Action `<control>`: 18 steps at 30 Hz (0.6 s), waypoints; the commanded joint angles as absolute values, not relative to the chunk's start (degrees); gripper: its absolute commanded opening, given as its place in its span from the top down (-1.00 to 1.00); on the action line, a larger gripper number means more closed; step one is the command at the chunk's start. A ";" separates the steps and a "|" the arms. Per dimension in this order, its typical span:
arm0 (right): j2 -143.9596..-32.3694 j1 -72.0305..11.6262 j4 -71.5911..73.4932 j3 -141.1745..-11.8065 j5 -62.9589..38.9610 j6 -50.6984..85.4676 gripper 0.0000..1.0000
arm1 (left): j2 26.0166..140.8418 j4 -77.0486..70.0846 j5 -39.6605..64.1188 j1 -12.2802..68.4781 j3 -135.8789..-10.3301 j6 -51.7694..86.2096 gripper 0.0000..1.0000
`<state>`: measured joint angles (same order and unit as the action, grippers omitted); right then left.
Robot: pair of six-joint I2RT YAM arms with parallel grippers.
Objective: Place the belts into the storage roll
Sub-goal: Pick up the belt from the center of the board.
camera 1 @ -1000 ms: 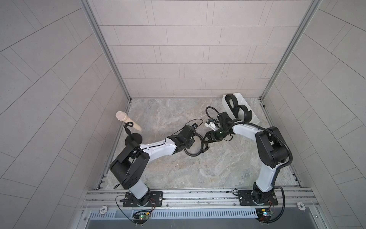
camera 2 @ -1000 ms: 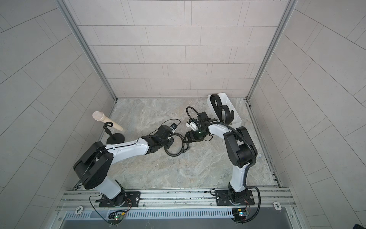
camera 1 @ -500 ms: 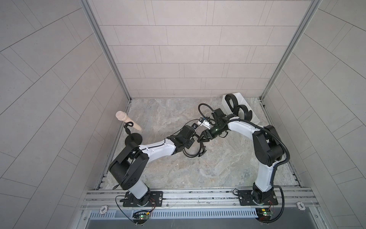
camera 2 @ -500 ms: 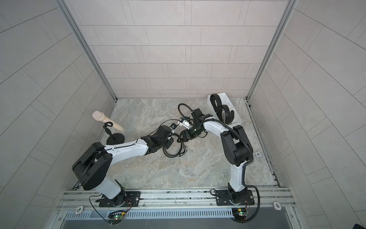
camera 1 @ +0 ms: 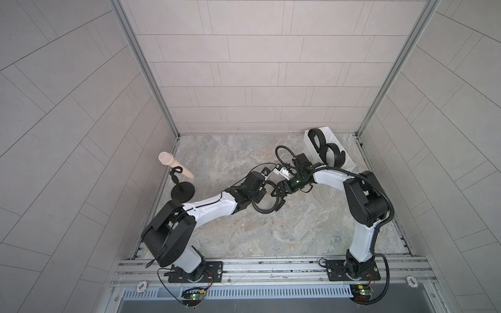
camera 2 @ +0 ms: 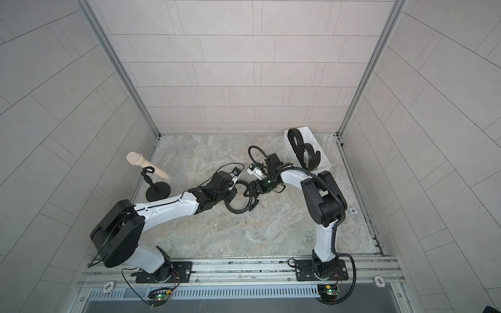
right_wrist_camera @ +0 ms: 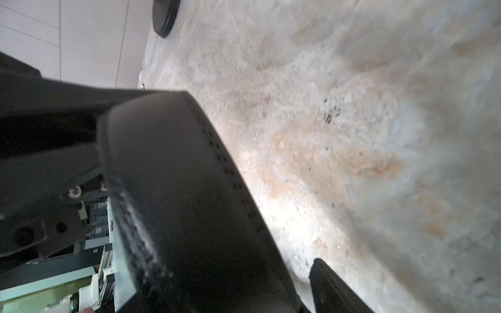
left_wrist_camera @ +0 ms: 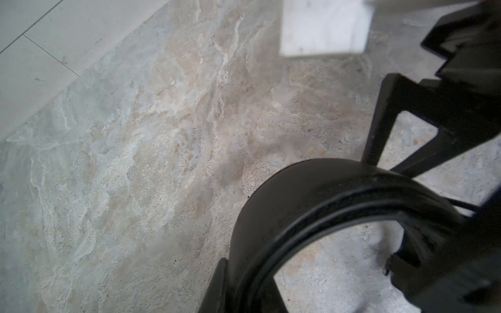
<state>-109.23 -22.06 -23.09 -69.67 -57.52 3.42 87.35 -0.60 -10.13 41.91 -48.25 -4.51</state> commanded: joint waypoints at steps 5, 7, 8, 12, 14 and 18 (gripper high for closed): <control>-112.25 -23.38 -27.82 -73.65 -66.73 -4.85 -0.39 | 85.65 -2.79 -10.95 41.75 -48.00 -3.79 1.00; -111.66 -23.78 -31.50 -73.39 -68.84 -8.65 -0.32 | 85.78 -3.11 -11.24 41.67 -47.82 -3.62 1.00; -111.41 -23.98 -33.78 -73.39 -69.64 -10.57 -0.29 | 85.93 -3.25 -11.34 41.59 -47.81 -3.57 1.00; -110.51 -24.17 -38.39 -72.94 -70.93 -14.50 -0.22 | 86.53 -3.60 -11.69 41.18 -47.90 -3.16 1.00; -109.88 -24.12 -38.41 -72.36 -70.58 -14.13 -0.20 | 86.73 -3.52 -11.79 41.04 -47.99 -3.08 1.00; -108.43 -24.04 -35.52 -71.28 -66.67 -9.47 -0.17 | 86.91 -3.26 -12.19 40.96 -48.08 -3.08 1.00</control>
